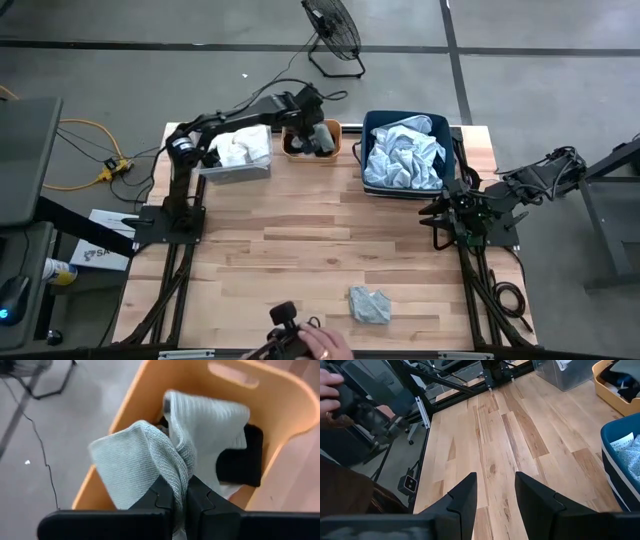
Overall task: Pick & Place Cloths
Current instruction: Put the dark gray sock into the yellow bin, then put the light gray sock into the yellow bin
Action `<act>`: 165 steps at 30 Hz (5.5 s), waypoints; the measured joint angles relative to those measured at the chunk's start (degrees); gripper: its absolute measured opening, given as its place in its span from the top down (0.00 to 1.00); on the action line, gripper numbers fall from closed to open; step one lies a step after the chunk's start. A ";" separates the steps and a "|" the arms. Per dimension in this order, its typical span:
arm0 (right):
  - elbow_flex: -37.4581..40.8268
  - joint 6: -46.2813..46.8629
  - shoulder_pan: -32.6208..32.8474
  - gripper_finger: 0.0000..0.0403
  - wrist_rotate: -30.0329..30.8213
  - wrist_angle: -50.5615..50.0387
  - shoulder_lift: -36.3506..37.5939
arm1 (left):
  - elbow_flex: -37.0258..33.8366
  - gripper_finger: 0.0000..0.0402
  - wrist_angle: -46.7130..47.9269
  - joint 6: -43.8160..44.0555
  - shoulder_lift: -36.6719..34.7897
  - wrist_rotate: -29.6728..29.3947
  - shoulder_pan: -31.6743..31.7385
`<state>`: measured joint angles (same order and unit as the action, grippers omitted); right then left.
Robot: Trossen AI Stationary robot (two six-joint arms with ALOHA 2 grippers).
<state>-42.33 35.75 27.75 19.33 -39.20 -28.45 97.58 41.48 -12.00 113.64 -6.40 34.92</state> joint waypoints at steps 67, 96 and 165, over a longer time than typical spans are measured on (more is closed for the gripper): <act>0.00 0.00 0.00 0.69 0.00 0.00 -0.01 | 17.90 0.99 23.95 1.77 -6.49 4.14 -17.66; -0.01 -8.62 0.00 0.69 0.01 0.00 -0.02 | -22.96 1.00 3.73 21.56 -47.04 -0.51 -41.66; -7.21 8.97 8.18 0.69 -29.60 34.82 -54.76 | -23.25 1.00 8.01 23.88 -47.90 -2.33 -46.21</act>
<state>-49.54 44.72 35.93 -10.27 -4.38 -83.21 74.32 49.50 11.88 65.73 -8.73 -11.29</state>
